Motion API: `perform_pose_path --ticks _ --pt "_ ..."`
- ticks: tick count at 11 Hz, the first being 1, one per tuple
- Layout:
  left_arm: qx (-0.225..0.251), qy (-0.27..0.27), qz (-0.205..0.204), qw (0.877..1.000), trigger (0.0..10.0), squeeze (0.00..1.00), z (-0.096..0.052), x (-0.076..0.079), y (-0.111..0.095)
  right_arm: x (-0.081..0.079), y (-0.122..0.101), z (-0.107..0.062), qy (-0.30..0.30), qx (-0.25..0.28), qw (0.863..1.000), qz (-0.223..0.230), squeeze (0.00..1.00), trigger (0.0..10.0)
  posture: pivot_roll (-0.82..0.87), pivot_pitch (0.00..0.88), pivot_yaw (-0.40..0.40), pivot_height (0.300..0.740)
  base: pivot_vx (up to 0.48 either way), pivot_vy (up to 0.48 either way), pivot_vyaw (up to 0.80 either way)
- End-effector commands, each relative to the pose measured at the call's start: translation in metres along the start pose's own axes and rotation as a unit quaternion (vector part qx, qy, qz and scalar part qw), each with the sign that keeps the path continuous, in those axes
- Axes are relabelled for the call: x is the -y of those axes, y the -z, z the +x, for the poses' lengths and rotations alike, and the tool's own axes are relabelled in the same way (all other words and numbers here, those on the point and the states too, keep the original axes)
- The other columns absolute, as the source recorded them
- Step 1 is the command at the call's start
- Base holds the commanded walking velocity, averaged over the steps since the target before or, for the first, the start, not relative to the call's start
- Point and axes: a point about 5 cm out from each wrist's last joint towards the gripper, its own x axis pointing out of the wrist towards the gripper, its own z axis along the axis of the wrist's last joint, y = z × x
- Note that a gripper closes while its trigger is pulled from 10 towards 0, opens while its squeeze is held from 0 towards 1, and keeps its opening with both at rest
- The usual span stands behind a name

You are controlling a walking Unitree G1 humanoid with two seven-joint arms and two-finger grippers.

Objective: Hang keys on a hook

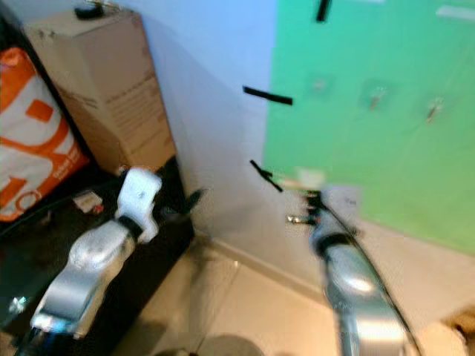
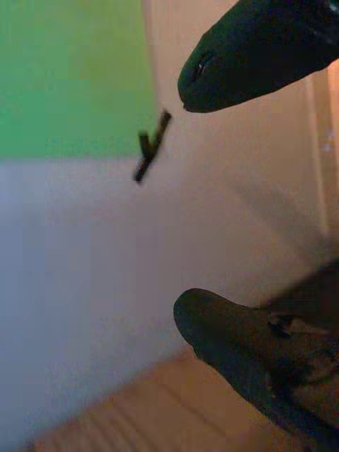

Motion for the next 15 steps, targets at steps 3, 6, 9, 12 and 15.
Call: perform_pose_path --ticks 3,6,9,12,15 --pt "0.003 -0.072 -0.012 0.997 10.0 0.00 -0.012 0.002 0.003 -0.003 -0.003 0.010 -0.033 -0.014 0.999 -0.033 0.00 10.0 -0.06 0.003 -0.081 0.740 0.000 0.000 0.00" --pt "0.013 -0.075 0.003 0.997 10.0 0.00 -0.014 0.005 -0.002 0.001 -0.013 0.021 -0.039 -0.032 0.997 -0.066 0.00 10.0 -0.06 0.022 -0.214 0.740 0.000 0.000 0.00" --pt "0.028 -0.105 -0.007 0.994 10.0 0.00 -0.011 -0.005 -0.015 -0.005 -0.016 0.018 -0.042 -0.023 0.998 -0.046 0.00 10.0 -0.07 0.024 -0.143 0.740 0.000 0.000 0.00" --pt "-0.001 -0.117 -0.007 0.993 10.0 0.00 -0.018 -0.011 0.000 -0.005 0.009 0.023 -0.038 -0.034 0.998 -0.019 0.00 10.0 -0.05 0.010 -0.024 0.740 0.000 0.000 0.00" --pt "0.009 -0.092 -0.003 0.996 10.0 0.00 -0.011 -0.008 -0.005 -0.006 0.009 0.023 -0.037 -0.013 0.999 -0.016 0.00 10.0 -0.06 0.004 0.014 0.740 0.331 0.000 0.00"
